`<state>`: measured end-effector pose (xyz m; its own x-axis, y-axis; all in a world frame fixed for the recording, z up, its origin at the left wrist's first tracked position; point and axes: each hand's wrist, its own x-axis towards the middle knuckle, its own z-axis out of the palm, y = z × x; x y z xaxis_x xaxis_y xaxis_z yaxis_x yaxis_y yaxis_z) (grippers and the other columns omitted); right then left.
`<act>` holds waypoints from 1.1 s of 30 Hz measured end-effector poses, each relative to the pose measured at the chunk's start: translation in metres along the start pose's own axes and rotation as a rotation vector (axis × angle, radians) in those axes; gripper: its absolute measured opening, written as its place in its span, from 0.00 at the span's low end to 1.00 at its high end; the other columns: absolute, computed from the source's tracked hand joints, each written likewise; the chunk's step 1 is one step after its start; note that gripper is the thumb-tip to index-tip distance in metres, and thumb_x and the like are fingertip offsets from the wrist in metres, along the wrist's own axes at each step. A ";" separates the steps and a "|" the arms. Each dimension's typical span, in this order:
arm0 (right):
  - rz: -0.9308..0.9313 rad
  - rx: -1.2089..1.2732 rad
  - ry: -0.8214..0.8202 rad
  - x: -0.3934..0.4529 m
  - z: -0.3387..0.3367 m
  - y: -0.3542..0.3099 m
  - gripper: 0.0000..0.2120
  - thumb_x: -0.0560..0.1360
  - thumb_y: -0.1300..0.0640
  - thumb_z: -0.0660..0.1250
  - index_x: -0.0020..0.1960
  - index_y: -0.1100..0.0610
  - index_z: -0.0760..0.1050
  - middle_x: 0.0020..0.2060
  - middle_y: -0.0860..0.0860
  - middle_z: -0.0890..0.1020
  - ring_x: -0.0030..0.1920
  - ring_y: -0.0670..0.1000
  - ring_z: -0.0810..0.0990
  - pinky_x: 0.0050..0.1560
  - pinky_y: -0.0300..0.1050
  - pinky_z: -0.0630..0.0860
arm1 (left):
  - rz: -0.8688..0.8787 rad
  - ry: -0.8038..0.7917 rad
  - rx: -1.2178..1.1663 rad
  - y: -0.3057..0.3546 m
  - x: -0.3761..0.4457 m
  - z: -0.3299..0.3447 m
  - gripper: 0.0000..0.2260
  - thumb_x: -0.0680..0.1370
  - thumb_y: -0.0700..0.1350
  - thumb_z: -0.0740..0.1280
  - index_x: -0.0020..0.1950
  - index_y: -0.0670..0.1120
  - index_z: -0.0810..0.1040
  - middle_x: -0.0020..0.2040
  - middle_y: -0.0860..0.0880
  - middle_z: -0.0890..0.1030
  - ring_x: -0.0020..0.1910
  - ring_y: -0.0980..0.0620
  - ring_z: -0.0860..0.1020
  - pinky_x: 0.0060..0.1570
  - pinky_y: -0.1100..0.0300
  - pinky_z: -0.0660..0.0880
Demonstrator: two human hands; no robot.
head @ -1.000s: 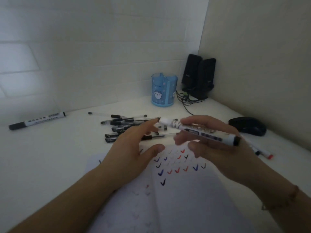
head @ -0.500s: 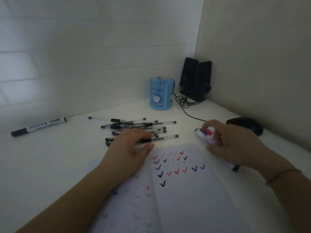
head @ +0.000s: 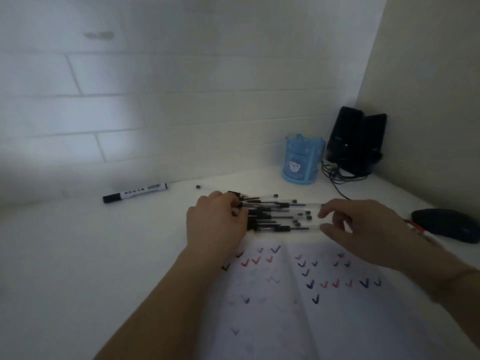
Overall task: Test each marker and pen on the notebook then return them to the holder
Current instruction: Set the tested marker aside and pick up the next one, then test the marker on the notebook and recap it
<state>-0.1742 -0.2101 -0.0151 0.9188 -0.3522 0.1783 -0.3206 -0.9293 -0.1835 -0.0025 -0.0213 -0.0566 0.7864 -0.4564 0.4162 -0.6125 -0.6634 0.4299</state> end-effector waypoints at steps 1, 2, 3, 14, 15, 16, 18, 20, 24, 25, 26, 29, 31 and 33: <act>-0.043 -0.036 -0.025 0.015 0.002 -0.012 0.06 0.74 0.42 0.63 0.50 0.38 0.70 0.36 0.41 0.78 0.35 0.40 0.73 0.35 0.37 0.68 | -0.066 0.016 0.040 -0.009 0.004 -0.003 0.12 0.77 0.57 0.61 0.56 0.54 0.78 0.51 0.53 0.78 0.52 0.50 0.74 0.53 0.52 0.70; -0.087 -0.066 -0.029 0.031 0.005 -0.024 0.06 0.74 0.42 0.63 0.51 0.39 0.71 0.37 0.41 0.79 0.36 0.40 0.73 0.36 0.38 0.69 | -0.151 0.028 0.062 -0.019 0.008 -0.006 0.14 0.77 0.57 0.60 0.57 0.54 0.77 0.54 0.52 0.78 0.55 0.49 0.73 0.54 0.51 0.68; -0.124 -0.064 -0.022 0.047 0.008 -0.036 0.07 0.74 0.42 0.64 0.51 0.40 0.72 0.39 0.41 0.79 0.37 0.40 0.74 0.37 0.39 0.71 | -0.247 0.031 0.067 -0.030 0.011 -0.009 0.15 0.77 0.57 0.61 0.60 0.53 0.76 0.57 0.51 0.77 0.58 0.47 0.72 0.55 0.50 0.66; -0.495 -0.015 -0.076 0.211 0.078 -0.192 0.21 0.78 0.50 0.61 0.70 0.47 0.66 0.67 0.49 0.72 0.66 0.53 0.69 0.63 0.50 0.69 | -0.602 0.071 0.023 -0.073 0.025 -0.022 0.19 0.75 0.53 0.62 0.65 0.53 0.70 0.64 0.49 0.70 0.64 0.44 0.63 0.60 0.47 0.59; -0.508 -0.041 -0.077 0.220 0.085 -0.203 0.21 0.78 0.50 0.61 0.70 0.47 0.66 0.68 0.49 0.72 0.66 0.53 0.68 0.63 0.50 0.69 | -0.614 0.084 0.033 -0.076 0.026 -0.023 0.18 0.75 0.52 0.62 0.65 0.52 0.69 0.64 0.49 0.69 0.64 0.44 0.63 0.59 0.47 0.59; -0.519 -0.070 -0.074 0.228 0.093 -0.213 0.20 0.78 0.51 0.60 0.70 0.47 0.67 0.68 0.49 0.72 0.66 0.54 0.69 0.62 0.50 0.69 | -0.624 0.096 0.039 -0.078 0.027 -0.024 0.18 0.75 0.50 0.61 0.65 0.52 0.68 0.64 0.48 0.69 0.63 0.44 0.62 0.59 0.47 0.59; -0.559 -0.141 -0.034 0.239 0.108 -0.229 0.16 0.78 0.52 0.60 0.65 0.47 0.72 0.64 0.49 0.75 0.62 0.55 0.72 0.55 0.48 0.71 | -0.641 0.106 0.045 -0.079 0.030 -0.024 0.18 0.75 0.46 0.59 0.65 0.52 0.67 0.64 0.48 0.68 0.62 0.44 0.63 0.57 0.47 0.59; -0.588 -0.204 0.024 0.244 0.122 -0.237 0.12 0.76 0.52 0.62 0.58 0.47 0.76 0.58 0.50 0.78 0.57 0.56 0.75 0.47 0.46 0.69 | -0.643 0.101 0.046 -0.078 0.033 -0.024 0.19 0.74 0.44 0.58 0.65 0.53 0.66 0.63 0.48 0.68 0.61 0.44 0.63 0.56 0.47 0.59; -0.542 -0.144 0.099 0.248 0.129 -0.233 0.11 0.76 0.49 0.60 0.53 0.49 0.79 0.52 0.50 0.80 0.54 0.55 0.77 0.44 0.45 0.68 | -0.626 0.137 0.050 -0.083 0.034 -0.019 0.23 0.75 0.44 0.59 0.70 0.54 0.61 0.67 0.47 0.65 0.63 0.43 0.62 0.57 0.46 0.59; -0.525 -0.089 0.116 0.246 0.125 -0.227 0.10 0.76 0.48 0.60 0.51 0.48 0.79 0.50 0.50 0.81 0.53 0.54 0.77 0.42 0.44 0.66 | -0.610 0.147 0.055 -0.084 0.034 -0.018 0.26 0.75 0.44 0.60 0.72 0.53 0.58 0.70 0.47 0.62 0.64 0.43 0.61 0.58 0.46 0.59; -0.509 -0.022 0.125 0.243 0.118 -0.220 0.10 0.76 0.47 0.61 0.51 0.48 0.78 0.49 0.49 0.82 0.51 0.54 0.77 0.41 0.43 0.65 | -0.596 0.157 0.060 -0.085 0.034 -0.016 0.29 0.74 0.45 0.62 0.74 0.53 0.55 0.72 0.47 0.59 0.66 0.43 0.59 0.60 0.45 0.58; -0.470 0.177 0.113 0.218 0.088 -0.185 0.09 0.76 0.46 0.63 0.52 0.47 0.78 0.47 0.46 0.82 0.47 0.50 0.78 0.40 0.42 0.67 | -0.529 0.185 0.089 -0.079 0.033 -0.012 0.35 0.75 0.49 0.65 0.75 0.53 0.48 0.74 0.48 0.53 0.71 0.42 0.54 0.65 0.40 0.53; -0.416 0.310 0.101 0.190 0.065 -0.154 0.08 0.76 0.47 0.64 0.51 0.47 0.79 0.43 0.44 0.82 0.44 0.48 0.78 0.43 0.43 0.72 | -0.444 0.186 0.095 -0.068 0.031 -0.009 0.32 0.76 0.52 0.66 0.75 0.52 0.53 0.74 0.48 0.56 0.72 0.42 0.53 0.67 0.38 0.49; -0.343 0.532 0.094 0.156 0.040 -0.128 0.06 0.76 0.50 0.66 0.49 0.49 0.80 0.38 0.44 0.83 0.38 0.48 0.78 0.40 0.42 0.74 | -0.285 0.272 0.124 -0.058 0.031 -0.011 0.22 0.77 0.55 0.64 0.69 0.52 0.66 0.69 0.48 0.66 0.70 0.42 0.60 0.66 0.38 0.52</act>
<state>0.0196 -0.1417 -0.0025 0.9169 -0.0756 0.3919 0.1685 -0.8168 -0.5518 0.0570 0.0098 -0.0594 0.8631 -0.0818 0.4984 -0.3461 -0.8144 0.4657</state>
